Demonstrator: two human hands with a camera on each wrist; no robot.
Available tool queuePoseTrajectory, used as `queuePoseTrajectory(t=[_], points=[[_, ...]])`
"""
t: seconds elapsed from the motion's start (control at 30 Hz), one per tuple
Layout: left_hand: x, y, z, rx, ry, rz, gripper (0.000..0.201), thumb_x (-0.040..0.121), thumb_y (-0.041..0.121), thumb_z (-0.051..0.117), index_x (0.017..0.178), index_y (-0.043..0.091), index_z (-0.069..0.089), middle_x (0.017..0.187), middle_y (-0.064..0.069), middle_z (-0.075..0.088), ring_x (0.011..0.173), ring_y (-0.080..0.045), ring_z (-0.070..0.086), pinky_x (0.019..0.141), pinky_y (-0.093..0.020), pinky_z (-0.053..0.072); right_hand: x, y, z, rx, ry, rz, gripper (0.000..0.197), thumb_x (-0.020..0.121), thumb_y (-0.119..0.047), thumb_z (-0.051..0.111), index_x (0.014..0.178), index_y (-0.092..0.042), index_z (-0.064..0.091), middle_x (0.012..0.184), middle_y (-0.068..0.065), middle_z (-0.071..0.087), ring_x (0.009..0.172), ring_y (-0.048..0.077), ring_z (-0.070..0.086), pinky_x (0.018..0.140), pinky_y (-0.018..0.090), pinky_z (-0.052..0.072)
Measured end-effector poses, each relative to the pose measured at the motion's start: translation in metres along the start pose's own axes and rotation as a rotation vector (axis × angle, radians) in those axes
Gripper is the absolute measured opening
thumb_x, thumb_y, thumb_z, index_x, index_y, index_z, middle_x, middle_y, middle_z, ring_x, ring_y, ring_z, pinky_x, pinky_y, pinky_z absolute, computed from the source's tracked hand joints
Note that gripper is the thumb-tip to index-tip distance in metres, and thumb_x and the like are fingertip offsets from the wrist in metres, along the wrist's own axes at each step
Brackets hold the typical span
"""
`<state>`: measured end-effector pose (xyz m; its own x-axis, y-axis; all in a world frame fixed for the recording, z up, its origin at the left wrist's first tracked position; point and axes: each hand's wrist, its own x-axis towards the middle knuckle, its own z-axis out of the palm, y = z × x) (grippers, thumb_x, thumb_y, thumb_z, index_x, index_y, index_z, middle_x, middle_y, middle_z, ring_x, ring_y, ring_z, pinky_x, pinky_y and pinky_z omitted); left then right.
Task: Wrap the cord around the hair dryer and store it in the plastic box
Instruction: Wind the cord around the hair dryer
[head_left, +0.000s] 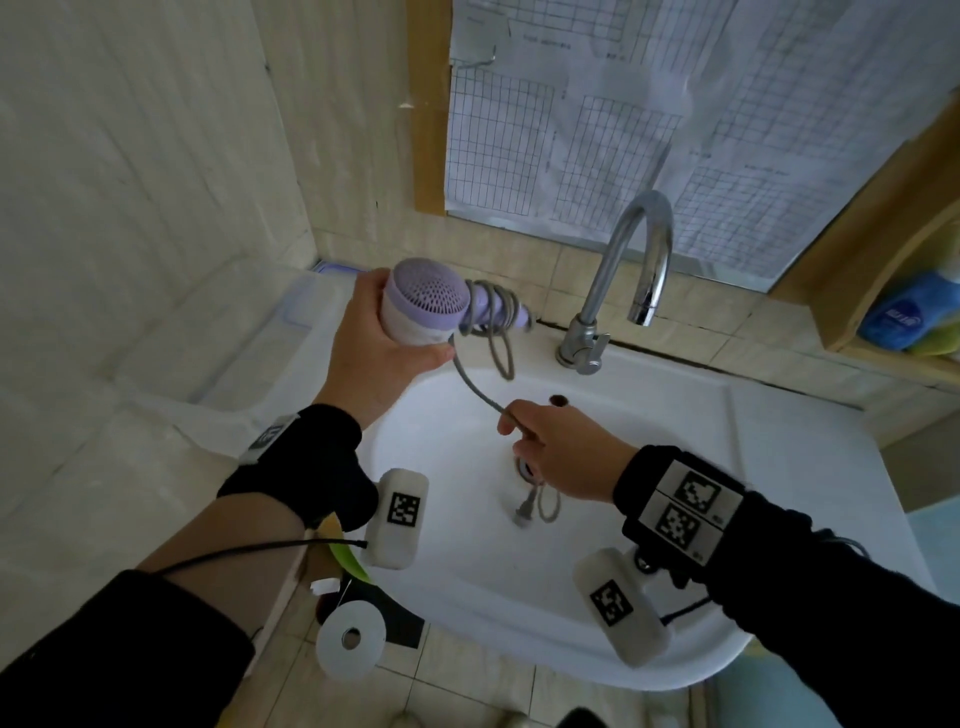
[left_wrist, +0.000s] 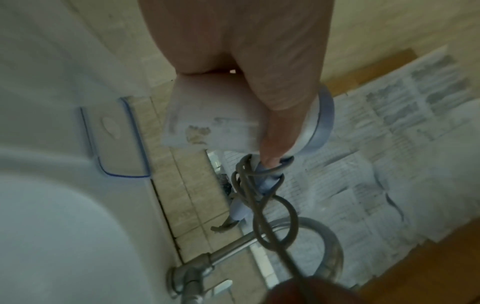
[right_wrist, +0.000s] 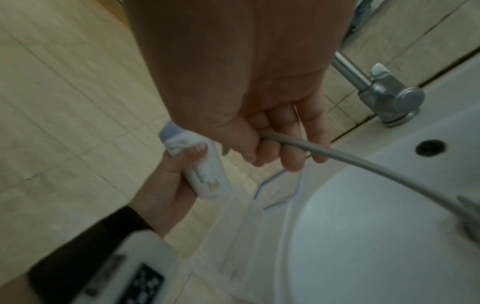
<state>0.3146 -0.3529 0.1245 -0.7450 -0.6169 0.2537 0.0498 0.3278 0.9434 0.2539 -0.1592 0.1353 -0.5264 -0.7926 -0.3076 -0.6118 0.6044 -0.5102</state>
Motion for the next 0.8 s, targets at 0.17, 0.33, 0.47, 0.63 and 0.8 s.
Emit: queuePoseTrajectory(t=[0.17,0.33,0.47,0.63,0.8], points=[[-0.01,-0.017,-0.007,0.165,-0.068,0.007,0.073,0.056,0.011,0.086,0.112,0.028,0.043,0.113,0.003,0.055,0.099,-0.016,0.055,0.069,-0.011,0.041,-0.008,0.0,-0.021,-0.086,0.095,-0.018,0.023,0.093,-0.014,0.041,0.111,-0.014,0.056,0.088,-0.003,0.053,0.078,0.015,0.047,0.073,0.024,0.033],[-0.015,-0.018,-0.011,0.275,-0.214,0.028,0.072,0.055,0.012,0.086,0.113,0.024,0.046,0.111,0.003,0.056,0.097,-0.016,0.054,0.067,-0.01,0.039,-0.011,0.004,-0.04,-0.14,0.171,-0.027,0.025,0.093,-0.014,0.044,0.113,-0.013,0.059,0.093,-0.005,0.053,0.084,0.012,0.049,0.075,0.021,0.034],[-0.017,-0.014,-0.016,0.267,-0.356,-0.01,0.073,0.055,0.011,0.086,0.113,0.028,0.046,0.107,0.005,0.059,0.095,-0.017,0.057,0.067,-0.012,0.041,-0.008,0.009,-0.05,-0.169,0.235,-0.031,0.021,0.09,-0.014,0.048,0.106,-0.015,0.062,0.087,-0.006,0.057,0.077,0.01,0.05,0.067,0.017,0.035],[-0.016,-0.007,-0.022,0.214,-0.591,-0.121,0.078,0.046,0.023,0.086,0.113,0.035,0.049,0.109,0.005,0.063,0.098,-0.018,0.061,0.075,-0.024,0.051,-0.006,0.013,-0.058,-0.089,0.306,-0.013,0.007,0.087,-0.017,0.057,0.092,-0.017,0.061,0.067,-0.011,0.052,0.064,0.009,0.052,0.06,0.016,0.038],[-0.015,0.0,-0.029,-0.043,-0.701,-0.233,0.077,0.039,0.024,0.079,0.11,0.036,0.053,0.108,-0.001,0.067,0.096,-0.019,0.063,0.078,-0.033,0.056,-0.005,0.022,-0.063,0.002,0.33,0.007,0.013,0.081,-0.027,0.067,0.079,-0.018,0.058,0.057,-0.011,0.051,0.052,0.002,0.046,0.055,0.014,0.036]])
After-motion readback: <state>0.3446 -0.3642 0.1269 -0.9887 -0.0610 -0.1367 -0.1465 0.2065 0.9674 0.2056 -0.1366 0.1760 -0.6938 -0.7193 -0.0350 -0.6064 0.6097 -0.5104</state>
